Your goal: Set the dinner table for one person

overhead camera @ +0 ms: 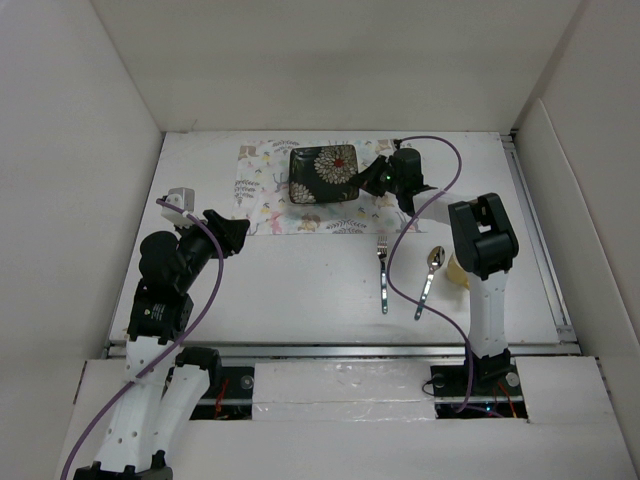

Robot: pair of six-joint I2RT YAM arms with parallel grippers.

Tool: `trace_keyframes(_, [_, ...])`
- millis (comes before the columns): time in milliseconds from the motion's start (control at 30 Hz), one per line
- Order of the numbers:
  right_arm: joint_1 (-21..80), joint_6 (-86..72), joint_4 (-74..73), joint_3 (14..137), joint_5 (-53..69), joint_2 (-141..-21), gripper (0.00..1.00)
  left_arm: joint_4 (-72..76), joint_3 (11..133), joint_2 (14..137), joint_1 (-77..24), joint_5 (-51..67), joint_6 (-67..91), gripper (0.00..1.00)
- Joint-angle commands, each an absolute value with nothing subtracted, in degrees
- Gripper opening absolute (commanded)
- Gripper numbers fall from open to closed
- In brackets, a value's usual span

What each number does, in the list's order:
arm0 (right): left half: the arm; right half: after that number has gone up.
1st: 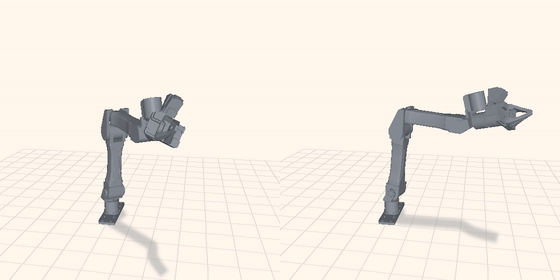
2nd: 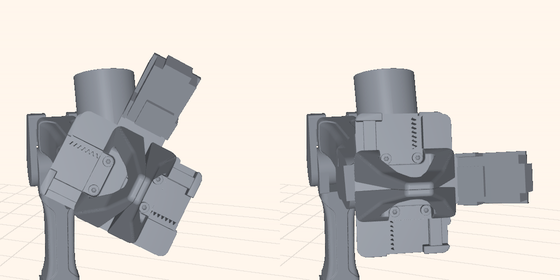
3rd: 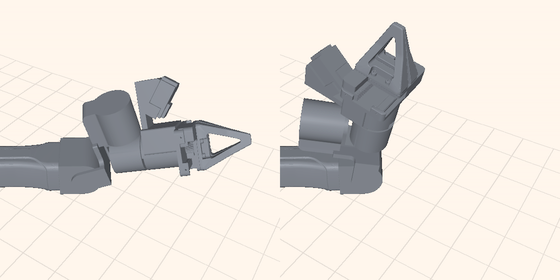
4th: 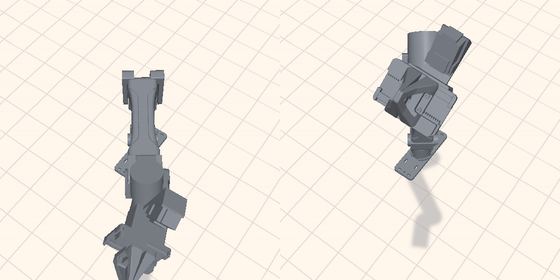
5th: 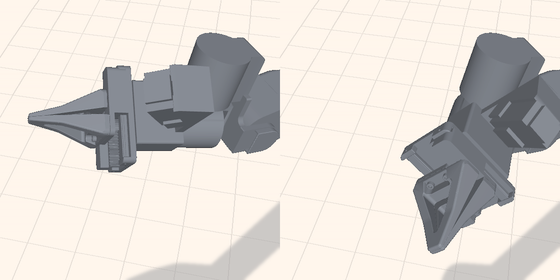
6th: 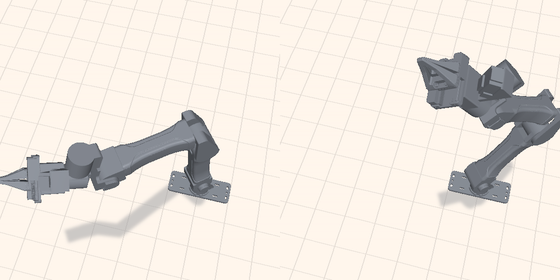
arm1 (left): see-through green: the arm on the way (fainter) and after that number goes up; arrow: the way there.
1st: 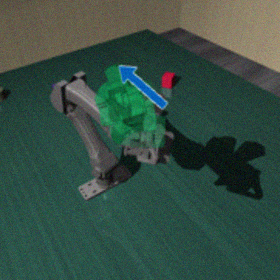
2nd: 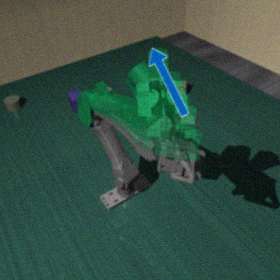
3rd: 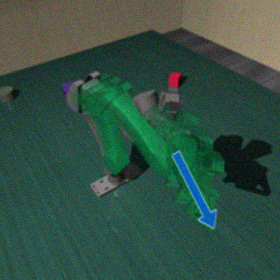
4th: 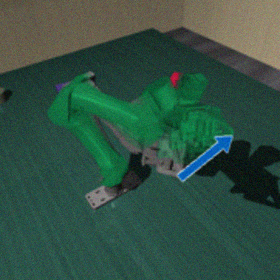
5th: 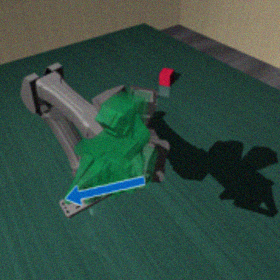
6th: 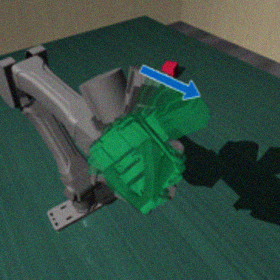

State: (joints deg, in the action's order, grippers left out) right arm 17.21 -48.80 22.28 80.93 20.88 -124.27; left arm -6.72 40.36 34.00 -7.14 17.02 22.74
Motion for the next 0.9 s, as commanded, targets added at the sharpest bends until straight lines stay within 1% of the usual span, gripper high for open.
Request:
trace_keyframes(0, [16.7,-51.59,31.03,86.22,24.17,-124.27,0.0,-4.48,41.66,33.84,-7.38,18.19,22.41,0.44])
trace_keyframes(300, [16.7,-52.21,31.64,85.78,23.47,-127.0,0.0,-4.48,41.84,34.72,-7.38,18.19,22.41,0.44])
trace_keyframes(333, [16.7,-52.03,31.47,85.78,23.64,-127.09,0.02,-4.48,41.75,34.63,-7.38,18.28,22.41,0.44])
trace_keyframes(367, [16.7,-51.94,31.46,85.69,23.82,-127.18,0.07,-4.4,41.66,34.54,-7.38,18.46,22.41,0.43])
trace_keyframes(400, [16.7,-51.94,31.38,85.43,23.56,-126.83,0.17,-4.39,41.75,34.54,-7.38,18.46,22.41,0.44])
trace_keyframes(467, [17.23,-50.89,30.59,84.47,22.59,-125.95,0.28,-4.48,41.84,34.72,-7.38,18.02,22.5,0.44])
trace_keyframes(500, [17.23,-50.54,30.24,84.11,21.98,-125.51,0.37,-4.4,41.84,34.98,-7.38,17.93,22.5,0.44])
trace_keyframes(567, [17.23,-48.79,28.14,84.02,21.62,-123.76,0.43,-4.48,41.66,34.98,-7.38,17.75,22.67,0.44])
trace_keyframes(600, [17.23,-48.0,27.26,83.94,20.58,-123.05,0.49,-4.48,41.66,34.89,-7.38,17.32,22.76,0.44])
trace_keyframes(667, [17.75,-45.01,23.84,83.5,18.64,-120.51,0.56,-4.83,41.84,35.24,-7.38,16.61,22.94,0.43])
trace_keyframes(700, [17.75,-44.13,22.69,83.32,16.37,-119.54,0.63,-5.01,41.92,35.51,-7.38,15.83,23.11,0.43])
trace_keyframes(800, [18.28,-40.35,18.73,82.27,12.32,-116.55,0.7,-5.36,41.75,35.42,-7.38,14.77,23.55,0.4])
trace_keyframes(867, [18.28,-39.38,18.28,80.78,11.17,-114.1,0.71,-5.36,41.75,35.6,-7.38,14.15,24.08,0.39])
